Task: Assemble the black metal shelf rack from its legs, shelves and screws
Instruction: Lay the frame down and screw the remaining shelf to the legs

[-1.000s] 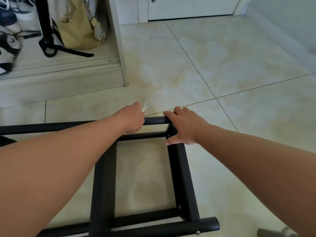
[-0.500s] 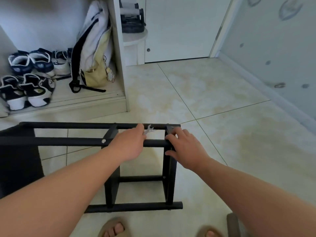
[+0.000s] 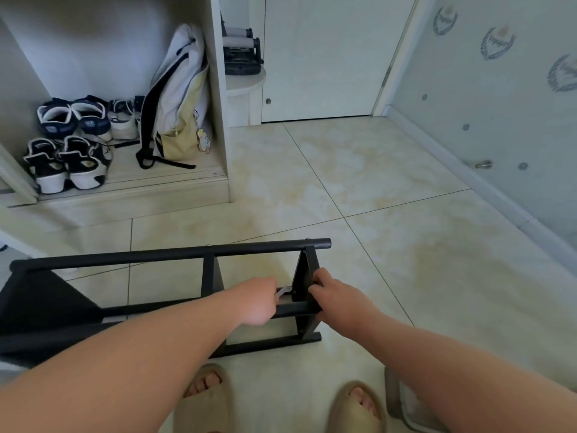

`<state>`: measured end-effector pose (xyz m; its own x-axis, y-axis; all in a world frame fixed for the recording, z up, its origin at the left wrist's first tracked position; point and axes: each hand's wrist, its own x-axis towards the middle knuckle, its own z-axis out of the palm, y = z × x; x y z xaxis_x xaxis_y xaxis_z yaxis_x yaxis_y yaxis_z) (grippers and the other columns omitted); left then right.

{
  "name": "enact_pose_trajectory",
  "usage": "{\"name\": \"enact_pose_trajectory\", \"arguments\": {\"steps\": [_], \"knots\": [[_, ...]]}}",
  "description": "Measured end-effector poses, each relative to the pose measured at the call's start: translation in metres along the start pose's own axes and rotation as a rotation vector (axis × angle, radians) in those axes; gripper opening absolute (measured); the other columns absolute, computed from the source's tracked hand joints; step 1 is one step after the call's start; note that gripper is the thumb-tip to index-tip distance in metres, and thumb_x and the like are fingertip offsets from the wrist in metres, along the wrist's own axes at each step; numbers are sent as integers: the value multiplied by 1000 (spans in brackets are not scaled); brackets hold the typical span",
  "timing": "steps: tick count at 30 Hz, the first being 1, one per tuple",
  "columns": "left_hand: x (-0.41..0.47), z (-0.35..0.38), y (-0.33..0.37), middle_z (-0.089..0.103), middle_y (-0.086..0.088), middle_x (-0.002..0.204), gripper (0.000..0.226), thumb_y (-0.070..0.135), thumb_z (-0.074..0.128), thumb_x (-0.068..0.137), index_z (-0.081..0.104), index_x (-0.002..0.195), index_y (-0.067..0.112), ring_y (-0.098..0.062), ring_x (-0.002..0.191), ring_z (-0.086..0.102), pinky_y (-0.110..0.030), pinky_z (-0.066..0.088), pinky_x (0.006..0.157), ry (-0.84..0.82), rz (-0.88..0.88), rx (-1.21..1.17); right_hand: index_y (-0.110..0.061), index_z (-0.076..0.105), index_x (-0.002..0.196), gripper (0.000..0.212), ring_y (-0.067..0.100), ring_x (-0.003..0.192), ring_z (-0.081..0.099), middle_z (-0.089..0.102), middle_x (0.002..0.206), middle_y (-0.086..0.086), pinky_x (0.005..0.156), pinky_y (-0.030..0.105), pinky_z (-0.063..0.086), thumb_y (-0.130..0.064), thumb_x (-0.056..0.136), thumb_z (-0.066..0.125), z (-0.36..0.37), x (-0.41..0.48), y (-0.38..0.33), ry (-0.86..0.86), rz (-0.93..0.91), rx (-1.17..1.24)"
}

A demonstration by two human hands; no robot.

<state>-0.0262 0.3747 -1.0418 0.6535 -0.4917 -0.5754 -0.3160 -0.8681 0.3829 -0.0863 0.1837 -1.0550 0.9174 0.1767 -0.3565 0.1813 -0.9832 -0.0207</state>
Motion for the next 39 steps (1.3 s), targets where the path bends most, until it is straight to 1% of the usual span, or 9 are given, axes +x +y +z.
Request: {"name": "enact_pose_trajectory", "arguments": {"steps": [8,11,15,18,22,27,30,33,39], "knots": [[-33,8,15,45,-3,74,24,10,40,103,62,107,2,-18,69,45,-28,37,66,-94,-128,-5,-8,57,120,27,31,95,59,35,137,5,80,42,52,-18,95,60,12,-50,-32,-17,90,87],[-53,30,23,41,-4,68,24,5,41,100,56,80,4,-16,59,39,-29,35,64,-125,-144,5,-6,56,120,31,32,92,58,33,138,6,81,42,52,-17,92,64,24,-73,-47,-38,113,113],[-75,56,29,38,-4,67,24,-1,40,99,64,102,-4,-15,57,35,-23,29,51,-134,-153,22,-7,53,117,33,32,87,56,33,134,8,79,45,53,-18,90,67,34,-101,-59,-44,128,120],[-86,63,31,36,-5,66,29,1,39,99,52,74,7,-16,56,33,-25,29,54,-157,-131,56,-7,53,121,41,33,92,59,33,133,7,84,45,52,-23,89,73,35,-115,-63,-77,103,151],[-96,68,27,31,-6,65,32,-1,39,98,62,118,-12,-17,54,28,-23,23,48,-149,-176,4,-14,49,135,53,29,105,57,33,140,6,90,37,49,-31,91,73,34,-129,-56,-65,55,214],[-94,72,24,64,-24,110,35,3,42,98,60,127,-3,-28,74,56,-34,44,63,-115,-124,-74,-17,24,158,99,30,149,20,14,164,5,118,45,25,-63,82,70,28,-120,-43,-17,6,84],[-86,79,16,44,-11,67,21,2,42,95,51,76,3,-19,54,34,-28,27,50,-73,-151,-140,-13,-7,161,133,27,154,-18,-21,167,4,124,46,-3,-87,71,57,28,-104,-29,-96,-63,-125],[-79,85,8,33,-4,63,18,3,42,92,40,74,4,-18,55,30,-29,23,52,-46,-163,-199,-12,-22,157,146,27,148,-35,-35,161,9,121,47,-18,-104,60,36,32,-94,-10,-121,-103,-233],[-63,91,-5,35,-3,63,14,10,44,87,42,73,11,-20,57,33,-31,23,53,-63,-119,-262,-19,-42,146,144,26,145,-41,-45,156,4,120,57,-17,-109,53,21,45,-81,5,-98,-165,-162]]}}
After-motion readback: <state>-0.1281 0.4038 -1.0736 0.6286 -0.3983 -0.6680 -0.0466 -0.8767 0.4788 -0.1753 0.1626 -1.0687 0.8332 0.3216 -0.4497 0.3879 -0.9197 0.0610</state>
